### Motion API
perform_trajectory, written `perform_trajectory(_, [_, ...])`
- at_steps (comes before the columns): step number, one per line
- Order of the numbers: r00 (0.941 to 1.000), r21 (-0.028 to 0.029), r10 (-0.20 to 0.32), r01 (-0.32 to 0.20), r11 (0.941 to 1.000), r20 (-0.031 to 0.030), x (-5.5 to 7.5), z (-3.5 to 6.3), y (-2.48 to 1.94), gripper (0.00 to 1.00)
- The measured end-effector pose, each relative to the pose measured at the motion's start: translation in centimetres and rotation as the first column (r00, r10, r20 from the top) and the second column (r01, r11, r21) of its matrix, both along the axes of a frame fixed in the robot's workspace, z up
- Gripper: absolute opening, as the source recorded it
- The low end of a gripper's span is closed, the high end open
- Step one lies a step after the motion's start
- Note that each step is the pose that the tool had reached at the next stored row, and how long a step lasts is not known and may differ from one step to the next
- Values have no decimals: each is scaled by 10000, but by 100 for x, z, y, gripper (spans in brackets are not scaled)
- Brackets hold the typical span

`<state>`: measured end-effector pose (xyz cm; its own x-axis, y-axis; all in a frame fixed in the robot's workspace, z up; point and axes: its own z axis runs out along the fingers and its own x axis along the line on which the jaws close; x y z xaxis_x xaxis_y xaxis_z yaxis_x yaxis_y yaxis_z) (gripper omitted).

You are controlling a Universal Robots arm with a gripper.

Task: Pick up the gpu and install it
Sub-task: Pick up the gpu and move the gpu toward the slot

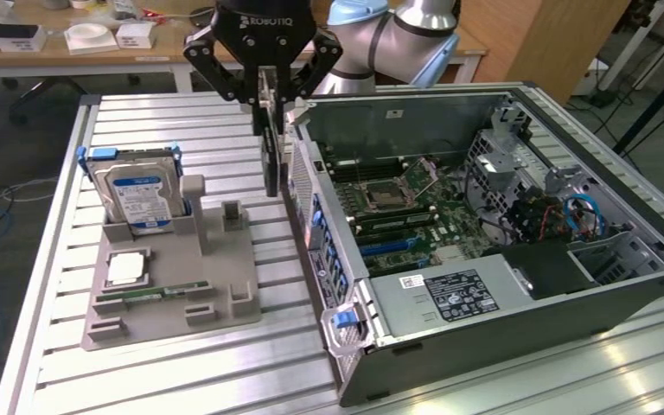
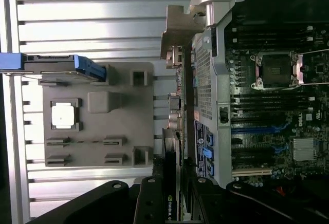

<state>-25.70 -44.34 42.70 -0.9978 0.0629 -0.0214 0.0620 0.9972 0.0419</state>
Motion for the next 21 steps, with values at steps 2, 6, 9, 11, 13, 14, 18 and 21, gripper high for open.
perform_trajectory(2, [10000, 0, 10, -10, 10000, 0, 4, 0, 0, 26])
perform_trajectory(6, [10000, 3, 35, -35, 10000, 0, 14, -4, 0, 26])
perform_trajectory(9, [10000, 8, 55, -55, 10000, 0, 26, -6, 0, 26])
perform_trajectory(11, [10000, 12, 65, -65, 10000, -1, 34, -7, 0, 26])
perform_trajectory(13, [10000, 18, 77, -77, 10000, 0, 43, -8, 0, 26])
perform_trajectory(14, [10000, 21, 82, -82, 10000, 0, 46, -9, 0, 26])
perform_trajectory(18, [9999, 26, 105, -105, 9999, -1, 87, -10, 0, 26])
perform_trajectory(21, [9999, 37, 141, -141, 9999, 0, 172, -12, 0, 26])
